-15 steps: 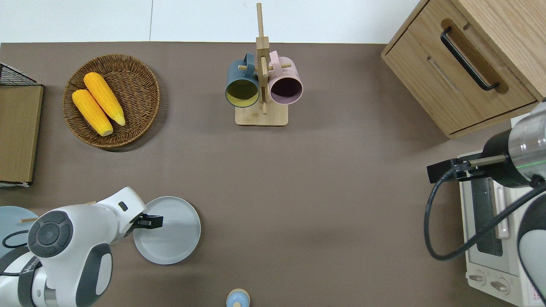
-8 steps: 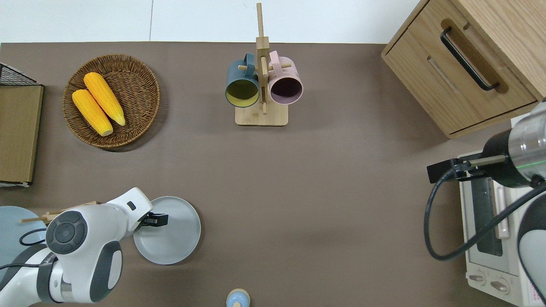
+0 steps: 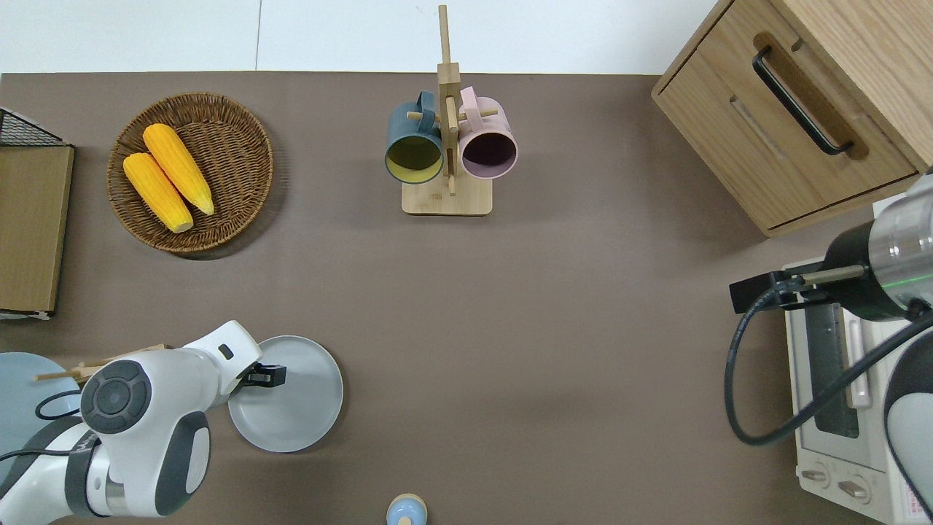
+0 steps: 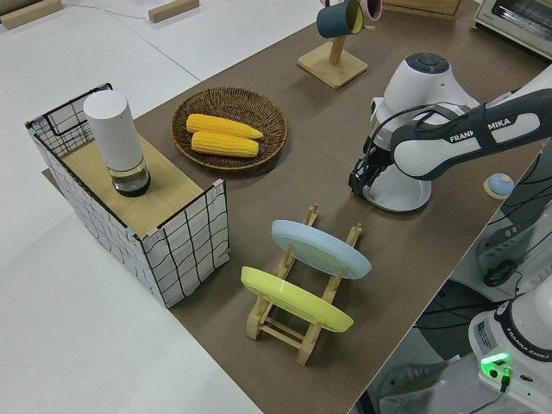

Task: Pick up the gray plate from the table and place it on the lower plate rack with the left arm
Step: 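Close the left gripper on the gray plate's rim nearest the robot, then lift the gray plate with the left gripper toward the plate rack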

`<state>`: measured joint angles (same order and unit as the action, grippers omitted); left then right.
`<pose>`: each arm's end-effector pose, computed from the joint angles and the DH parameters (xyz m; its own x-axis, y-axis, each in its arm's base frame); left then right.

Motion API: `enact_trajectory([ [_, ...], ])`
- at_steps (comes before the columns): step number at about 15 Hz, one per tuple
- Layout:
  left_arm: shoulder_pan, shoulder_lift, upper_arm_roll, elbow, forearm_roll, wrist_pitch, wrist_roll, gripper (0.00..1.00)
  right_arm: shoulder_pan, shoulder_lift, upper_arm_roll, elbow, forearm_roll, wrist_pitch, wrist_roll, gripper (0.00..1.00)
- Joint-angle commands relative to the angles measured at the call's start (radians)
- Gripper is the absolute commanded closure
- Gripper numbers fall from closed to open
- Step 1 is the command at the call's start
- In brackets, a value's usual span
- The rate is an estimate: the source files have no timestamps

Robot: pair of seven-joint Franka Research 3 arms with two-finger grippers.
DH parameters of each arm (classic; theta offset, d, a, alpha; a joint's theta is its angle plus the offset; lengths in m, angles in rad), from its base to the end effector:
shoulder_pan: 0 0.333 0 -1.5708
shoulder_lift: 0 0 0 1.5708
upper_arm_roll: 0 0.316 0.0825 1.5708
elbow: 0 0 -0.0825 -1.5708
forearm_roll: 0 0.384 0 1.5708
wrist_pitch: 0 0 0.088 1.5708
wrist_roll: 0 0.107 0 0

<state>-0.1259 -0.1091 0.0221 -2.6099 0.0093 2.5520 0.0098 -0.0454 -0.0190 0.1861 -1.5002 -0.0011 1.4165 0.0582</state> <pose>0.4343 -0.0455 0.2952 0.9913 -0.1209 0.0511 -0.1209 -0.9927 -0.0037 0.5272 0.0757 0.6544 0.9946 0.0817 -0.0646 0.0824 -0.9966 0.0084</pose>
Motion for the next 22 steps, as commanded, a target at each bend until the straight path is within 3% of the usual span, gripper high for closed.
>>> enact_trajectory([
  [1,-0.014,0.0,0.001,-0.021,-0.003,0.019,-0.028,1.0,-0.01,-0.002,0.006,0.006,0.01,-0.014,0.0,0.011],
  [15,0.0,-0.069,0.022,0.002,-0.014,-0.094,-0.014,1.0,-0.01,-0.002,0.006,0.006,0.01,-0.014,0.0,0.011],
  [22,0.002,-0.116,0.024,0.137,-0.017,-0.329,-0.021,1.0,-0.01,-0.002,0.006,0.006,0.01,-0.014,0.0,0.011],
])
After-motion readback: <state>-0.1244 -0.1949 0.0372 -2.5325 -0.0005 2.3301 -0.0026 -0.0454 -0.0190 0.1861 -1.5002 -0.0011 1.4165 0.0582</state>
